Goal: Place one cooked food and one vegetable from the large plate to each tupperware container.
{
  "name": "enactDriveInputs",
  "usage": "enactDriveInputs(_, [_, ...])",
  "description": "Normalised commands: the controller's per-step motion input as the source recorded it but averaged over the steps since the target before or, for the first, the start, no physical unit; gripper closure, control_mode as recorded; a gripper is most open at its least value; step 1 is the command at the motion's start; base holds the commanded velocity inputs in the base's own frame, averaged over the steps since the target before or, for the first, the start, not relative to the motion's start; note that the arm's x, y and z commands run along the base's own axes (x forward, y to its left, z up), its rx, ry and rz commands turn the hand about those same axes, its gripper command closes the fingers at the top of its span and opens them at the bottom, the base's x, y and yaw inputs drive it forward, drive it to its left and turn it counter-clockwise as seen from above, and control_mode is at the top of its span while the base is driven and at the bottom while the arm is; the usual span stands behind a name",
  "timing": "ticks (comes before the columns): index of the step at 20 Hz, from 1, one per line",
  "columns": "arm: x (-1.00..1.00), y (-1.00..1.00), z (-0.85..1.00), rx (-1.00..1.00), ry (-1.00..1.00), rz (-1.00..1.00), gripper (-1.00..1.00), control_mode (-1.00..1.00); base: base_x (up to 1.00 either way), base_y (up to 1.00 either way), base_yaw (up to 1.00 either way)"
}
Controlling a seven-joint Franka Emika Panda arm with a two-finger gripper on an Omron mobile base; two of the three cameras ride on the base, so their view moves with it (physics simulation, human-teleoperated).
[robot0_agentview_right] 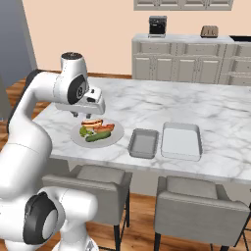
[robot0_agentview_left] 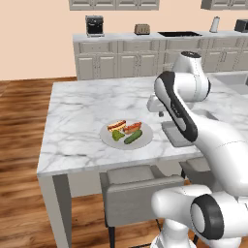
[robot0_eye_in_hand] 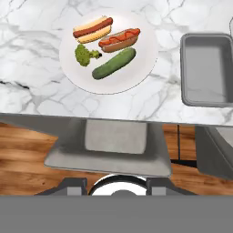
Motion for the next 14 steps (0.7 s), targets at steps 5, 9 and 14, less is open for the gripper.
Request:
enactDriveInputs(5, [0.18,0.11,-0.31,-0.01,0.02,-0.12,-1.00,-1.00,0.00,0.00,0.00])
enactDriveInputs(9, [0.62,0.22,-1.00,0.00,0.06,-0.44,-1.00,-1.00,0.00,0.00,0.00])
enactDriveInputs(14, [0.82,0.02,-0.80,0.01,0.17,-0.34,-1.00,-1.00,0.00,0.00,0.00])
